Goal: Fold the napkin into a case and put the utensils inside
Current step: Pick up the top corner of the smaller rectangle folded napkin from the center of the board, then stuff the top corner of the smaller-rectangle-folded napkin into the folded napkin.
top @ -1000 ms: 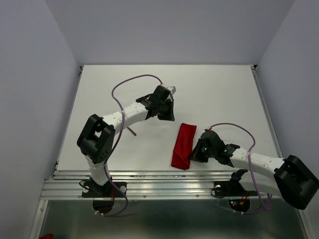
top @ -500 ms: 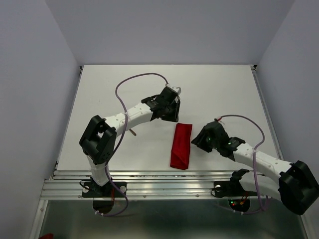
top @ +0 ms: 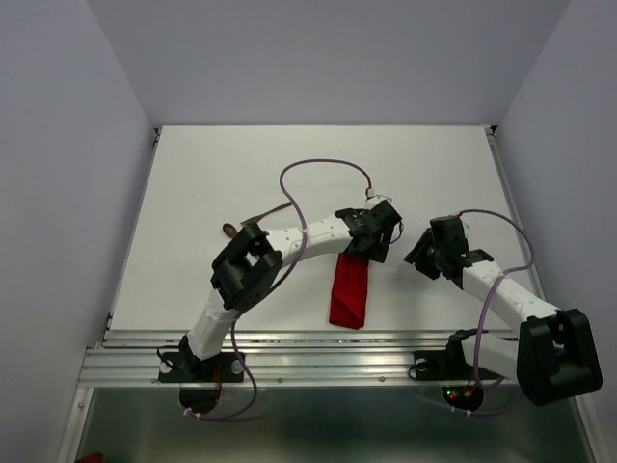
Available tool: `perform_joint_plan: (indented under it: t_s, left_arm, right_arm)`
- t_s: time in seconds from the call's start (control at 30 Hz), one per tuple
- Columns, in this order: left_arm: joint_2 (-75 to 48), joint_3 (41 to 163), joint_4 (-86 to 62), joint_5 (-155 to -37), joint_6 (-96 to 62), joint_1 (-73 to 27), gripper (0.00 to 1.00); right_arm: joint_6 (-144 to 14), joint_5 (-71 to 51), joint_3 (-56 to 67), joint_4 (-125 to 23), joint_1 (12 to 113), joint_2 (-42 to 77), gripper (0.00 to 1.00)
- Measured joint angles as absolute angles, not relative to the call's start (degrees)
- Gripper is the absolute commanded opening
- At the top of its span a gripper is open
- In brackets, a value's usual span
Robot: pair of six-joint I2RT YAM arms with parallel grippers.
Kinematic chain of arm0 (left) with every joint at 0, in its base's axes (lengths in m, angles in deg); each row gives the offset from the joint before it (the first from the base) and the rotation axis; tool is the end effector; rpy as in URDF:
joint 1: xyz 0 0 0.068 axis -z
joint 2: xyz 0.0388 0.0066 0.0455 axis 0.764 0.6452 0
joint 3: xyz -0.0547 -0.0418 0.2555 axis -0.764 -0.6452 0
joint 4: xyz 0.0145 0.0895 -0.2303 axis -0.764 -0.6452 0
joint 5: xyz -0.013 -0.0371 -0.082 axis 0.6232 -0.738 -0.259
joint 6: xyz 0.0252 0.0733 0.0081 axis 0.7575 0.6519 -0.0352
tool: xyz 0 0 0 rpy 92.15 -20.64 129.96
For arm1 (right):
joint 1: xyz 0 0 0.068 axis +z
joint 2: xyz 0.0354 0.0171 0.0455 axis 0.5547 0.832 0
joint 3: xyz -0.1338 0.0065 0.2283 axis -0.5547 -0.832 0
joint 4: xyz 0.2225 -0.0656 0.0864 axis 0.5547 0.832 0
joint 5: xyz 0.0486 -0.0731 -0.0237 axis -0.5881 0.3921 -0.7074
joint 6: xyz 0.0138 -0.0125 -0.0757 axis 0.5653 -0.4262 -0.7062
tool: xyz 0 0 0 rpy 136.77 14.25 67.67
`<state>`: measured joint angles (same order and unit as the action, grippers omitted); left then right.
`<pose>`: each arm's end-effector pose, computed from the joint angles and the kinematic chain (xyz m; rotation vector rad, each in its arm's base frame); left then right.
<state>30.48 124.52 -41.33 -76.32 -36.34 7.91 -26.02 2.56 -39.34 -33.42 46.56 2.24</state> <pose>0.2601 -0.3867 0.1826 0.5005 2.4540 -0.4138 0.2170 0.0437 0.1514 0.7531 2.4074 0.3188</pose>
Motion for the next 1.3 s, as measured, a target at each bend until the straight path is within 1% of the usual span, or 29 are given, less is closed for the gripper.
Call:
perform_joint_plan:
  t_s: [0.07, 0.1, 0.2, 0.23, 0.33, 0.43, 0.6, 0.67, 0.7, 0.77, 0.8, 0.83, 0.93, 1.1, 1.3]
  left_arm:
    - [32.5, 126.3, -42.4, -74.9, -36.8, 9.0, 0.73]
    - [33.1, 127.0, -43.0, -74.2, -37.0, 9.3, 0.69]
    - [34.7, 129.2, -44.6, -72.6, -37.5, 9.5, 0.63]
    - [35.3, 130.2, -45.2, -72.0, -37.6, 9.6, 0.59]
    - [36.3, 131.6, -45.5, -70.9, -37.8, 9.7, 0.54]
    - [36.3, 131.6, -46.0, -70.7, -38.1, 9.7, 0.49]
    - [36.5, 131.6, -46.6, -70.7, -38.1, 9.7, 0.49]
    - [36.9, 131.6, -46.6, -70.7, -38.1, 9.8, 0.45]
    - [37.1, 131.6, -46.6, -70.7, -38.0, 9.8, 0.31]
    - [37.5, 131.7, -46.6, -70.7, -38.2, 9.8, 0.12]
    - [37.8, 131.7, -46.6, -70.7, -38.0, 9.7, 0.04]
    - [38.1, 131.7, -46.6, -70.7, -37.8, 9.7, 0.00]
    - [38.3, 131.6, -46.0, -71.5, -36.5, 9.7, 0.00]
    - [37.1, 128.1, -38.9, -75.9, -31.2, 9.7, 0.00]
    - [34.8, 123.7, -32.0, -85.0, -24.2, 8.7, 0.00]
  right_arm:
    - [-26.8, 2.4, -39.3, -33.4, 46.0, 2.2, 0.49]
    - [-27.1, 2.3, -39.3, -33.3, 45.7, 2.2, 0.49]
    - [-27.7, 2.2, -39.3, -32.8, 44.7, 1.8, 0.49]
    - [-27.9, 2.1, -39.3, -32.8, 44.5, 1.8, 0.49]
    - [-28.5, 1.8, -39.3, -32.8, 43.9, 1.6, 0.49]
    - [-28.8, 1.5, -39.3, -32.7, 43.6, 1.5, 0.49]
    - [-29.2, 1.0, -39.3, -32.7, 43.3, 0.5, 0.49]
    - [-29.2, 0.8, -39.3, -32.7, 43.2, 0.1, 0.49]
    - [-29.2, 0.8, -39.3, -32.7, 43.2, 0.1, 0.49]
    - [-29.2, 0.6, -39.3, -32.7, 43.1, 0.1, 0.49]
    - [-29.2, 0.6, -39.3, -32.7, 43.1, 0.1, 0.49]
    - [-29.3, 0.6, -39.3, -32.7, 43.1, 0.0, 0.48]
    - [-29.6, 0.2, -39.3, -32.7, 43.1, 0.0, 0.46]
    - [-30.8, -3.8, -39.3, -33.0, 43.1, 0.2, 0.46]
    - [-32.1, -9.3, -39.4, -35.3, 43.1, 2.3, 0.46]
